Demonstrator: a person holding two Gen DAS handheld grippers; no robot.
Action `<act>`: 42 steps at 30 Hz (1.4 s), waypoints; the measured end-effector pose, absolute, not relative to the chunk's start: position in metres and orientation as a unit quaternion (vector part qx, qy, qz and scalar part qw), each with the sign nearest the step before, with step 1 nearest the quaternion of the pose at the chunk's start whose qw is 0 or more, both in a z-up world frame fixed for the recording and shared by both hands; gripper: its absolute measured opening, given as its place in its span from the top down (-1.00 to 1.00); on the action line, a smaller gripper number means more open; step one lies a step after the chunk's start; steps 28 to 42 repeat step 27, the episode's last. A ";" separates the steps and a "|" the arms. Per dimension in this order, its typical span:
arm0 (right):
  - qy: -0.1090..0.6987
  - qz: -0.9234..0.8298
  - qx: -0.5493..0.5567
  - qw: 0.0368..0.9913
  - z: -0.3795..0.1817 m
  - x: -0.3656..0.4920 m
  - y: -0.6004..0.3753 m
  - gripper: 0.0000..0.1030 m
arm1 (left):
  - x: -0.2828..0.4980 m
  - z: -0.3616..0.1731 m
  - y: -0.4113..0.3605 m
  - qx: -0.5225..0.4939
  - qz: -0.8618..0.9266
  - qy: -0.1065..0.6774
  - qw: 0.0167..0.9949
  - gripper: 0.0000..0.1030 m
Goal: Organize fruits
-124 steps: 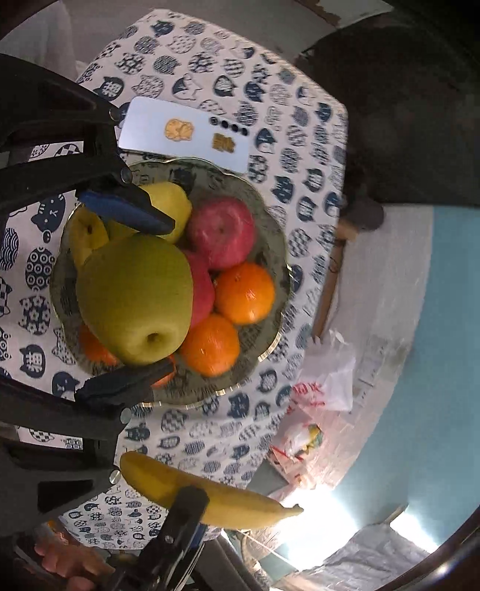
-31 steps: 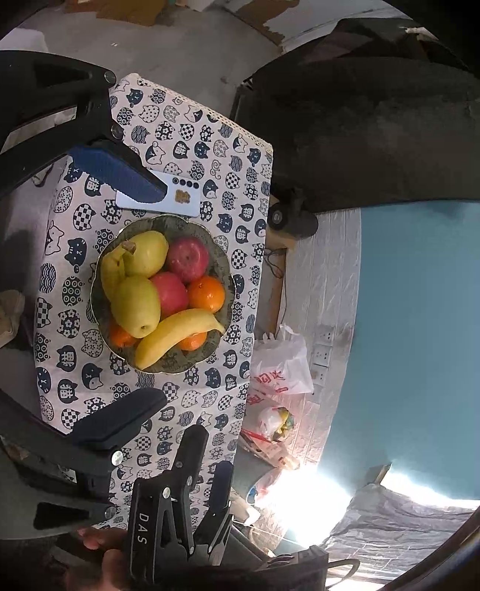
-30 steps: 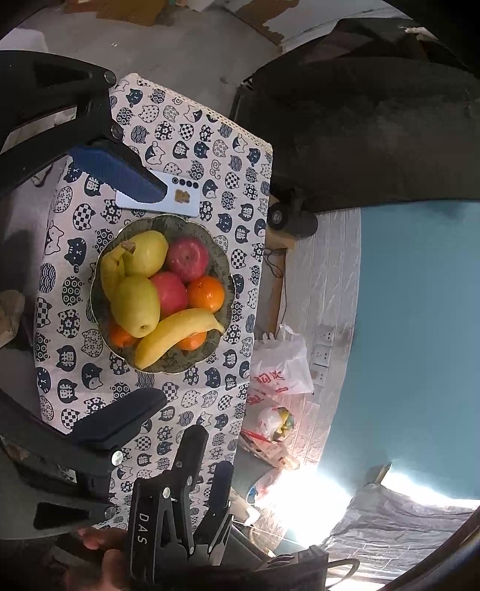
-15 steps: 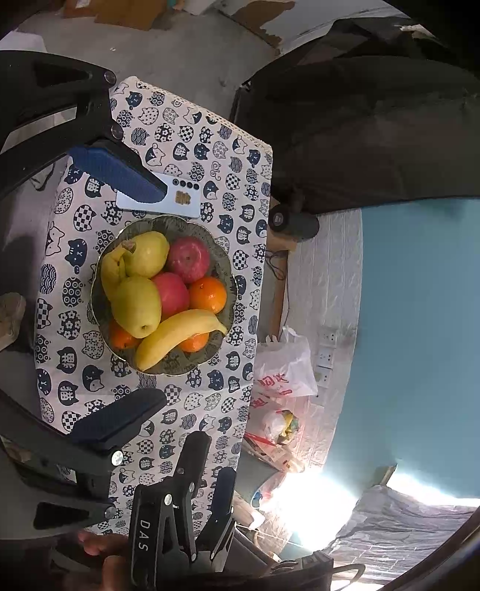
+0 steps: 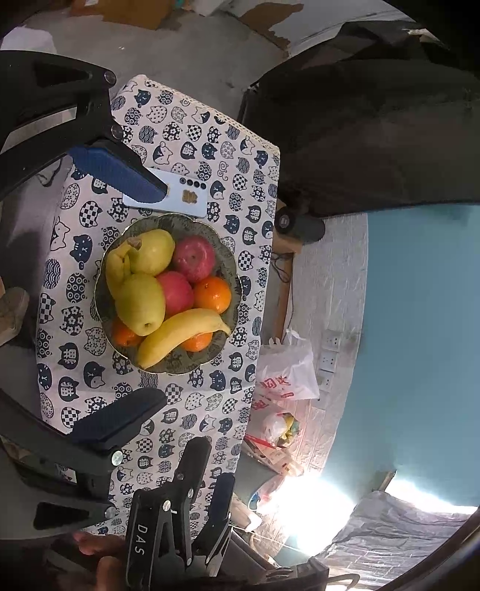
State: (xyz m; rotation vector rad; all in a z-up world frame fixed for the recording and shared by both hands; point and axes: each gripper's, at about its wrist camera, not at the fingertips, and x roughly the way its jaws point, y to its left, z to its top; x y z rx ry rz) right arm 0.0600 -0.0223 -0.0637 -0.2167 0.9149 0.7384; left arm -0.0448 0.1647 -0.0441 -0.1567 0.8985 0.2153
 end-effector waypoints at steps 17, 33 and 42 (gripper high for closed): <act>0.430 0.347 -0.102 0.827 -0.064 0.060 -0.024 -0.53 | -0.045 -0.043 0.160 -0.074 0.104 0.432 0.893 -0.97; 0.431 0.346 -0.102 0.827 -0.064 0.060 -0.028 -0.53 | -0.045 -0.043 0.163 -0.081 0.099 0.431 0.893 -0.97; 0.431 0.346 -0.102 0.827 -0.064 0.060 -0.028 -0.53 | -0.045 -0.043 0.163 -0.081 0.099 0.431 0.893 -0.97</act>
